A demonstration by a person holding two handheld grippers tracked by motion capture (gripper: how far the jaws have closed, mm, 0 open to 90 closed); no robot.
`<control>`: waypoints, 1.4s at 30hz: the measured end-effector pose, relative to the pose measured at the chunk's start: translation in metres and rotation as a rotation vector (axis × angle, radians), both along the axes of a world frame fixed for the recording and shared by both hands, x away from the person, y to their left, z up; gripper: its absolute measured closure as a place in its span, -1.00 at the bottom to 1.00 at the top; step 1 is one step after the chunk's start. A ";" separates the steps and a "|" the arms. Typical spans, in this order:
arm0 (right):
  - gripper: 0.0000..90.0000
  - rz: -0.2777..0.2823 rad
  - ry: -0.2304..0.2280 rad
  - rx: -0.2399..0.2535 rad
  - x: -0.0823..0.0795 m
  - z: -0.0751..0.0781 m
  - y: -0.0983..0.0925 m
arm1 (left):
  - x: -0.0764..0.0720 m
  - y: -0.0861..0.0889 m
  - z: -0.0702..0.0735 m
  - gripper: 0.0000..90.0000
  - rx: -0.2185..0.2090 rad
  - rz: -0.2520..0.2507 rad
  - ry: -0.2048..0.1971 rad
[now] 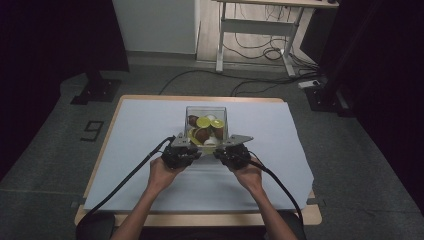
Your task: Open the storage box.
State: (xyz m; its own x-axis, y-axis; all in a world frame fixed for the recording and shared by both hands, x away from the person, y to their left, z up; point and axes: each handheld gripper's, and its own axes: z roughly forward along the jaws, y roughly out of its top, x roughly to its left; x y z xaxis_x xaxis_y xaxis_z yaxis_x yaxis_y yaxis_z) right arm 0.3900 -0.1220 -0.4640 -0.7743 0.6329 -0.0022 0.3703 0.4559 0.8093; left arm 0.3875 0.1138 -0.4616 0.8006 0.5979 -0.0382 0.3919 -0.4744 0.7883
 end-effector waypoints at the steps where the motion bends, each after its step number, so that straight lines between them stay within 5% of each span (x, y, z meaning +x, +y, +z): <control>1: 0.80 0.001 -0.001 0.000 0.000 0.000 0.000 | 0.000 0.000 0.000 0.68 0.001 0.000 0.001; 9: 0.82 0.009 -0.014 -0.006 0.000 0.001 0.001 | 0.001 -0.001 -0.001 0.80 0.008 0.004 -0.003; 42: 0.82 0.063 0.005 0.014 -0.007 0.000 -0.002 | -0.010 0.001 -0.003 0.81 -0.003 -0.019 -0.006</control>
State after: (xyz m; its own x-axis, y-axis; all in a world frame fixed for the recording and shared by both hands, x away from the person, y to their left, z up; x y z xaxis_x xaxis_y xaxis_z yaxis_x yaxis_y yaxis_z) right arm 0.3828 -0.1243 -0.4641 -0.8123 0.5832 0.0106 0.3458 0.4669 0.8139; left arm 0.3773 0.1148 -0.4642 0.8121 0.5825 -0.0356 0.3784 -0.4792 0.7919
